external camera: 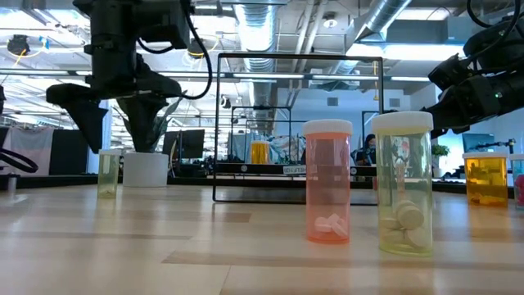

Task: Pick and place medicine bottles onto shelf by color
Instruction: Put the top small yellow pill bottle on the shelf

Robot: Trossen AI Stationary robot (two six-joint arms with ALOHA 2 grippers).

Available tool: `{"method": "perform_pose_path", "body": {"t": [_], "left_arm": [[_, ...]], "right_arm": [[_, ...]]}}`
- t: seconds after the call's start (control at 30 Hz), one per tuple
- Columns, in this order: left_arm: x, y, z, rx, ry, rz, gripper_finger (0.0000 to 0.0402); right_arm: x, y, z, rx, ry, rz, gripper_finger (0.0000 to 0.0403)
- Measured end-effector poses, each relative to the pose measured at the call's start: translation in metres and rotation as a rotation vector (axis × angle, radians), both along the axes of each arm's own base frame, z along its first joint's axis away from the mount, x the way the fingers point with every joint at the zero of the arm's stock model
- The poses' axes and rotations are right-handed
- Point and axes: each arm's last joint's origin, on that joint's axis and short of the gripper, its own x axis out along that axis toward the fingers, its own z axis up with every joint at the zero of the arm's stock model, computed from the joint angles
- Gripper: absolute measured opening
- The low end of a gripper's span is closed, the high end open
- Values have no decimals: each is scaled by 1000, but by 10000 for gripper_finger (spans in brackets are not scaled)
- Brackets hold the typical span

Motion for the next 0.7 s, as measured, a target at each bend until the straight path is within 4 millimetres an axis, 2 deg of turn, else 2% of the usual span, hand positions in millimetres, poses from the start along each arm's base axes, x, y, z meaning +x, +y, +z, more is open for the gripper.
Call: {"method": "perform_pose_path", "body": {"t": [0.3, 0.53, 0.7], "left_arm": [[0, -14, 0, 40, -16, 64, 329], [9, -17, -21, 26, 70, 73, 329], [13, -16, -29, 19, 87, 70, 329]], "right_arm": [[0, 0, 0, 0, 0, 0, 374], [0, 0, 0, 0, 0, 0, 374], [0, 0, 0, 0, 0, 0, 374]]}}
